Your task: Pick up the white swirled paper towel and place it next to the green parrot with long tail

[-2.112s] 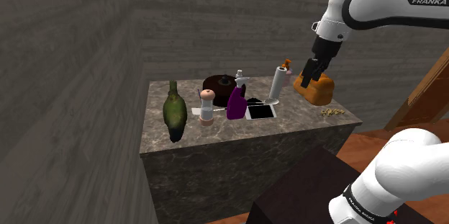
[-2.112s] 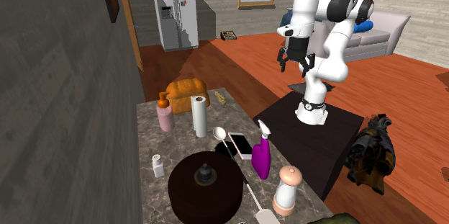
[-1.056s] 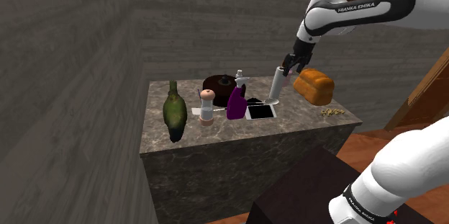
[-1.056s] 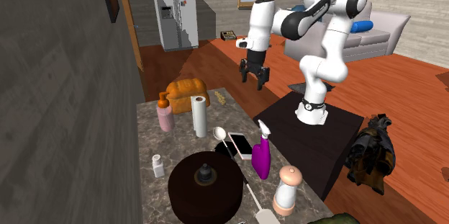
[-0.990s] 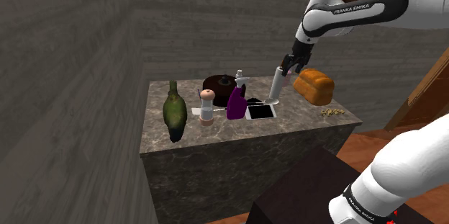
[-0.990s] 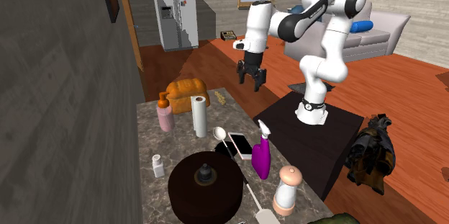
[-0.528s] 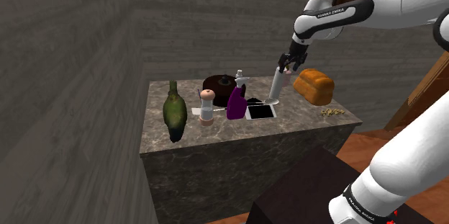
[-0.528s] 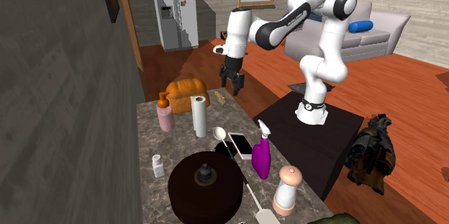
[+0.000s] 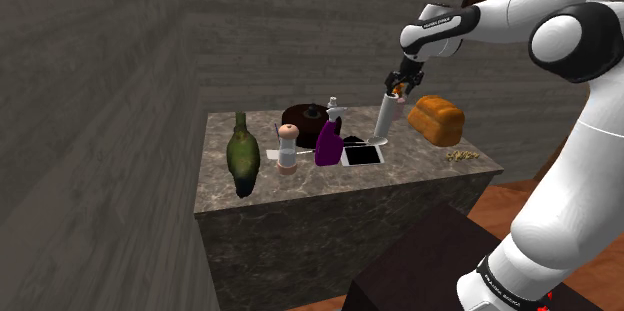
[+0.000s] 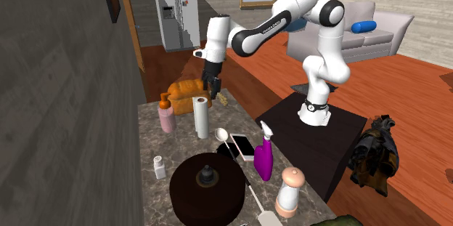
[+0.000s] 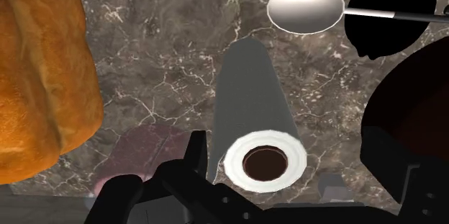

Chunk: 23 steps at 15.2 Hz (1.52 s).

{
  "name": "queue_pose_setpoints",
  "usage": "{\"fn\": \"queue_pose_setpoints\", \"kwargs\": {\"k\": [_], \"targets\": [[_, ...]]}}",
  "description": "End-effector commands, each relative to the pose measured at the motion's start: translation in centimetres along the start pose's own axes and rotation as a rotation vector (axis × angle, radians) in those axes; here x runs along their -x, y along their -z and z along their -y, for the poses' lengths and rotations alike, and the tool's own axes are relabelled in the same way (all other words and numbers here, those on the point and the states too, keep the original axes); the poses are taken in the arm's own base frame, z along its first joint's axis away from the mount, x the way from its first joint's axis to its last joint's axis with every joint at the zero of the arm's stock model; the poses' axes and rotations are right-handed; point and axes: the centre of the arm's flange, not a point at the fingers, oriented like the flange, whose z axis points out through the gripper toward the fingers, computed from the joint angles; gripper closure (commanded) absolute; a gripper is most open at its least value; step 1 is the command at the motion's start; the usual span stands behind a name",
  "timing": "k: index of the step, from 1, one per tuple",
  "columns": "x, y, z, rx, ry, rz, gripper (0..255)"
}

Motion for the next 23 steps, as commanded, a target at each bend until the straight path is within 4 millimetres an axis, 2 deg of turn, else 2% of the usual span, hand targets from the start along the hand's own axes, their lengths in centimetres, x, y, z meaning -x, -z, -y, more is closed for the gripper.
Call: {"fn": "queue_pose_setpoints", "kwargs": {"k": [1, 8, 15, 16, 23], "targets": [[-0.7, -0.9, -0.6, 0.002, -0.011, -0.005, 0], [-0.7, -4.4, -0.6, 0.002, -0.011, -0.005, 0], [-0.7, -4.4, -0.6, 0.002, -0.011, -0.005, 0], [-0.7, -4.4, -0.6, 0.002, -0.011, -0.005, 255], [-0.7, -4.4, -0.6, 0.002, -0.011, -0.005, 255]]}}
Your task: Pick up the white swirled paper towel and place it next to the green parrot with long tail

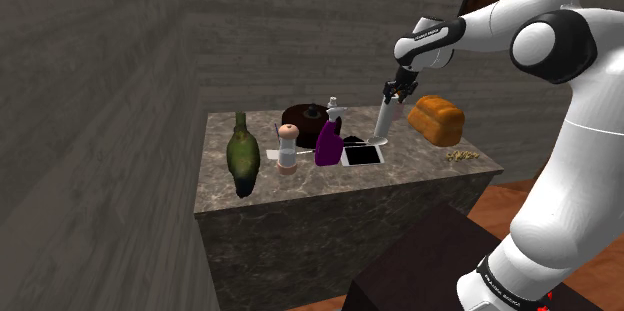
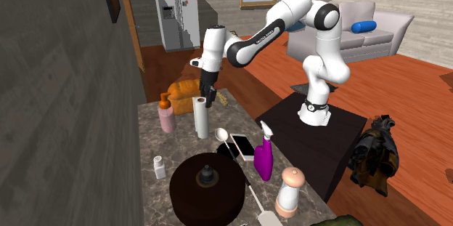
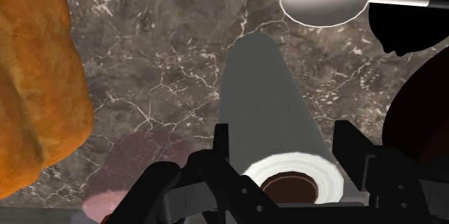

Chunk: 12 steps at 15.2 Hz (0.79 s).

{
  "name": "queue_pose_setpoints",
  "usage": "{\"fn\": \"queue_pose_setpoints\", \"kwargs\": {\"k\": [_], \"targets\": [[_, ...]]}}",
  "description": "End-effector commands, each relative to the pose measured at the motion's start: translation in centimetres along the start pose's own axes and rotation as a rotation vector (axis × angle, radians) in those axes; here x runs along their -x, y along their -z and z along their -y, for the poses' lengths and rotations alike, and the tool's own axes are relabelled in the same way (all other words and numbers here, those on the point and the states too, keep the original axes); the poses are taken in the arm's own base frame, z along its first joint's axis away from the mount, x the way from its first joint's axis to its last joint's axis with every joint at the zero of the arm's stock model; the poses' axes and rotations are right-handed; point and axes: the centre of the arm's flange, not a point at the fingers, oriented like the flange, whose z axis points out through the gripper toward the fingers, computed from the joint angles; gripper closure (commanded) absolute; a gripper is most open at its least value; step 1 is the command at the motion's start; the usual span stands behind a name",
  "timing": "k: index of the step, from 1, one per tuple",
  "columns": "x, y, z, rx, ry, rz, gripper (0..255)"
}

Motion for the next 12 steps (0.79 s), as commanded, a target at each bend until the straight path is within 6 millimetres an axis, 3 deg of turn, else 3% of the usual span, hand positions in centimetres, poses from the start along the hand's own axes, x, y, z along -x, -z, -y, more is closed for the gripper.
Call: {"fn": "queue_pose_setpoints", "kwargs": {"k": [1, 12], "targets": [[0.0, 0.0, 0.0, 0.0, 0.0, 0.001, 255], [-1.1, 5.1, 0.0, 0.0, 0.0, 0.0, 255]]}}
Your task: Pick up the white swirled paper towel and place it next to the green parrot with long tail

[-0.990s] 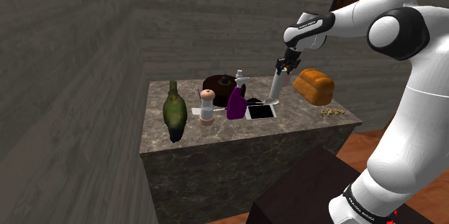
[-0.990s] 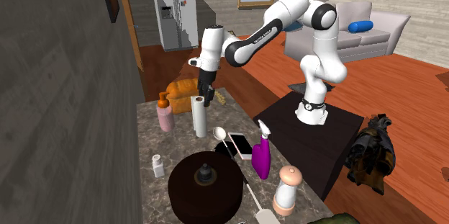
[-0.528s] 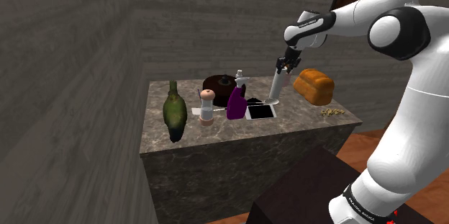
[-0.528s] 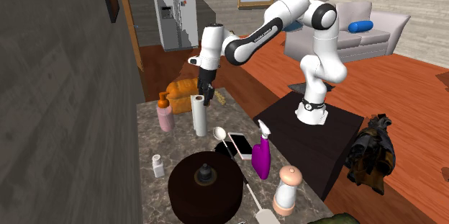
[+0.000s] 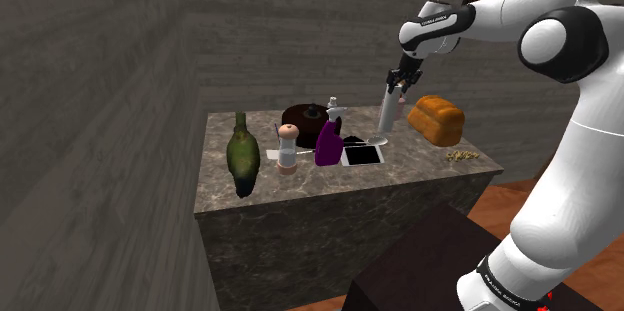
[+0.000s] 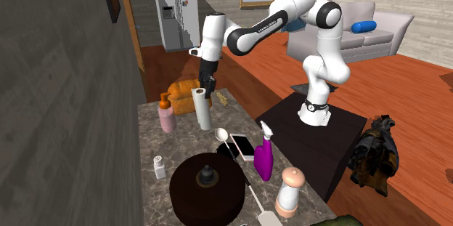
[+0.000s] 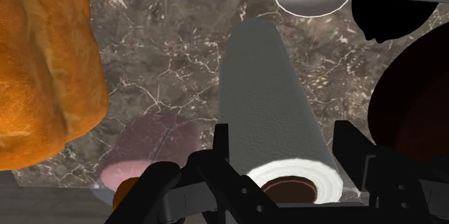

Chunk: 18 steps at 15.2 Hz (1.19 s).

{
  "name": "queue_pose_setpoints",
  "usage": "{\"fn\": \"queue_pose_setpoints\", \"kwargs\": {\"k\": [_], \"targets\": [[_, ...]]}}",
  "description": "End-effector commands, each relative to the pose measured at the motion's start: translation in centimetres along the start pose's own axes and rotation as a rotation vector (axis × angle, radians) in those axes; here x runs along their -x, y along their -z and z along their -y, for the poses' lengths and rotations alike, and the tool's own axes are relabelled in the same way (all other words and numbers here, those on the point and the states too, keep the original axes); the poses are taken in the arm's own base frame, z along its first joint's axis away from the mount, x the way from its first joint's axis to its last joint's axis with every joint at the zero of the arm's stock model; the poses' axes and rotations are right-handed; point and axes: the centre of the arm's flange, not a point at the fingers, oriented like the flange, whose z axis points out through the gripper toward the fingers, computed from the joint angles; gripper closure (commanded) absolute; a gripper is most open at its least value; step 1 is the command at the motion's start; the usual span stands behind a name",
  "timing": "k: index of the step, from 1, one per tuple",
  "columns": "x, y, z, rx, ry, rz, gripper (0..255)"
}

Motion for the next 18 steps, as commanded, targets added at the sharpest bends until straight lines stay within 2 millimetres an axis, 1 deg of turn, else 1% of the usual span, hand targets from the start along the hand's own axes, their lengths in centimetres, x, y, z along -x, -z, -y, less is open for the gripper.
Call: {"fn": "queue_pose_setpoints", "kwargs": {"k": [1, 18], "targets": [[-0.2, 1.0, 0.1, 0.0, 0.0, 0.0, 255], [-2.0, 9.8, 0.1, 0.0, 0.0, 0.0, 255]]}}
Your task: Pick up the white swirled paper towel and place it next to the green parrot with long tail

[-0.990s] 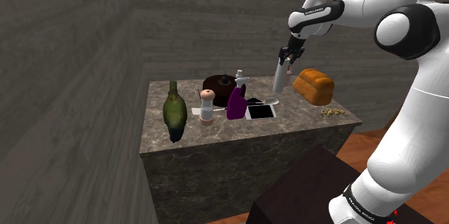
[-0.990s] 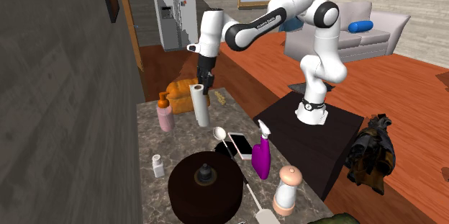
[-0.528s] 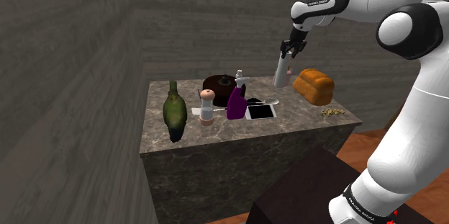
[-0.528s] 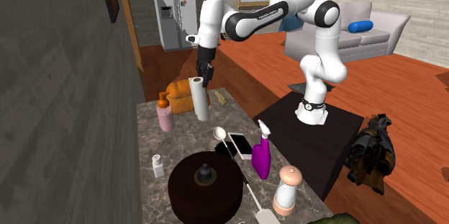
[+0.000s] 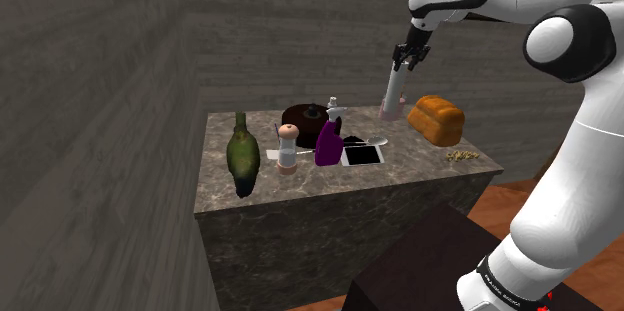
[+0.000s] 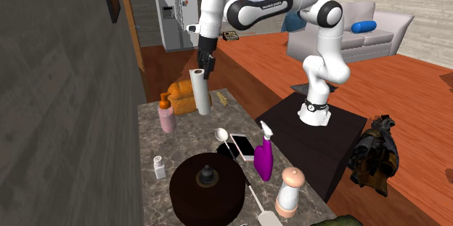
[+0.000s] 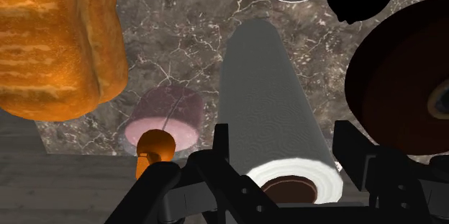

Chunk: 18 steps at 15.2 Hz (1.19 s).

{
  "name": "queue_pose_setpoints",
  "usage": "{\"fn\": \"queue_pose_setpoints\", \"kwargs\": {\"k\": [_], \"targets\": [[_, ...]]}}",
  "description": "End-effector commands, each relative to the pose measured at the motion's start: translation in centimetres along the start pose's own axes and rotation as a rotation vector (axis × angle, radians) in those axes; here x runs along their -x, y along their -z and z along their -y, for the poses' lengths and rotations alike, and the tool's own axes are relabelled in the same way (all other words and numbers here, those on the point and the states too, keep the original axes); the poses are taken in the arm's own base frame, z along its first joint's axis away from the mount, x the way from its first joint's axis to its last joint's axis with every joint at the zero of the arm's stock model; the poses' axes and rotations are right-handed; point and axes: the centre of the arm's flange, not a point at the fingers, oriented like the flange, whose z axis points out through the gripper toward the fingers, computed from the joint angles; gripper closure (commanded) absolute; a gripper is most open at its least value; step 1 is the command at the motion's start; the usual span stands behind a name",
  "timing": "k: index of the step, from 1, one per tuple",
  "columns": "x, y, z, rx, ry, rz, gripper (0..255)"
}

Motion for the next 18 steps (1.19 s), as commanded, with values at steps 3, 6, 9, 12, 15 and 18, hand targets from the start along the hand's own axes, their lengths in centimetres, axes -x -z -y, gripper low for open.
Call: {"fn": "queue_pose_setpoints", "kwargs": {"k": [3, 6, 9, 12, 15, 18], "targets": [[-0.4, 2.1, 0.0, 0.0, 0.0, 0.0, 255], [-0.7, 3.6, 0.0, 0.0, 0.0, 0.0, 255], [-1.0, 5.2, 0.0, 0.0, 0.0, 0.0, 255], [-1.3, 6.7, 0.0, 0.0, 0.0, 0.0, 255], [-1.6, 8.3, 0.0, 0.0, 0.0, 0.0, 255], [-2.0, 9.8, 0.0, 0.0, 0.0, 0.0, 255]]}}
